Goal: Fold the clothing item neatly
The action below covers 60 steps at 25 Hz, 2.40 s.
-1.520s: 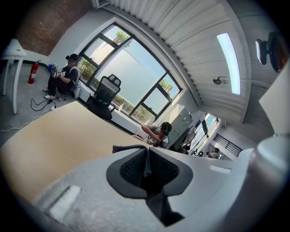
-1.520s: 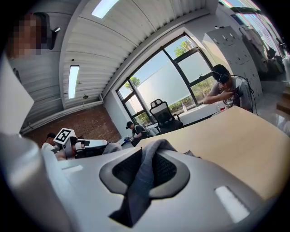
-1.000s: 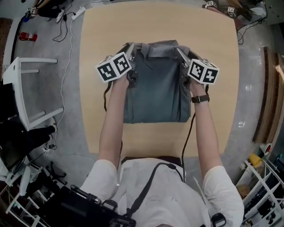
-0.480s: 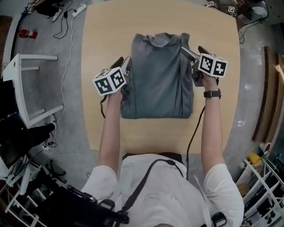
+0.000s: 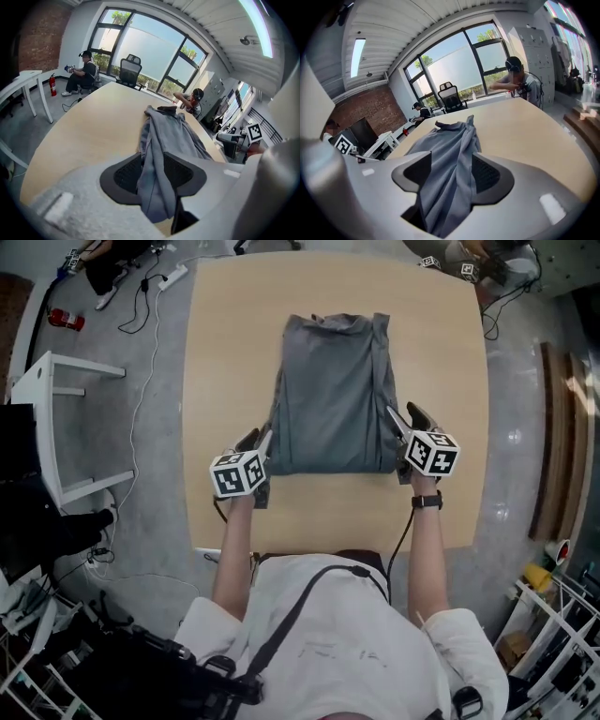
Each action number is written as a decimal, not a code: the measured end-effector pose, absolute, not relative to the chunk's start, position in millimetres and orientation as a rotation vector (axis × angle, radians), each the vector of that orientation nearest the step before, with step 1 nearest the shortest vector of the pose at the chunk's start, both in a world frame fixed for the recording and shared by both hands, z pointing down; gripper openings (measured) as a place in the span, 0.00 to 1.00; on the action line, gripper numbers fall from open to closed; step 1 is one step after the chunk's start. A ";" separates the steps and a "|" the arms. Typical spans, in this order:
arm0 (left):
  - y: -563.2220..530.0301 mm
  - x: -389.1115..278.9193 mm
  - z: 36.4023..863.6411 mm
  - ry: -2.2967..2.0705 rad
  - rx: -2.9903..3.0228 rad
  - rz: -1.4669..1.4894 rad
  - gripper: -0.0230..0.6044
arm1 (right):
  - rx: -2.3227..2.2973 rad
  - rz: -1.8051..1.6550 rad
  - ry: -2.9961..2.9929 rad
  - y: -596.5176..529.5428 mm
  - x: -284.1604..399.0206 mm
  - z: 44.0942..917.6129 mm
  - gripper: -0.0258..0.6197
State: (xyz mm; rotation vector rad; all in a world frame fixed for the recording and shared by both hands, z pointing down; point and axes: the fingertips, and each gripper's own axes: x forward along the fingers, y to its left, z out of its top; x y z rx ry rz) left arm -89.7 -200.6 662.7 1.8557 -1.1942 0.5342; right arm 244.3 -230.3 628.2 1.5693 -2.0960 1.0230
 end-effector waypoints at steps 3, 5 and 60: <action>-188.0 -91.2 652.7 -1.189 1.879 0.506 0.28 | 1.535 1.003 -2.142 -195.6 217.6 626.2 0.43; -179.4 -90.6 647.6 -1.184 1.904 0.525 0.28 | 1.508 1.003 -2.156 -174.9 202.5 627.1 0.42; -100.7 -114.6 716.8 -1.145 1.902 0.879 0.05 | 1.631 1.184 -1.919 -70.9 244.7 726.4 0.07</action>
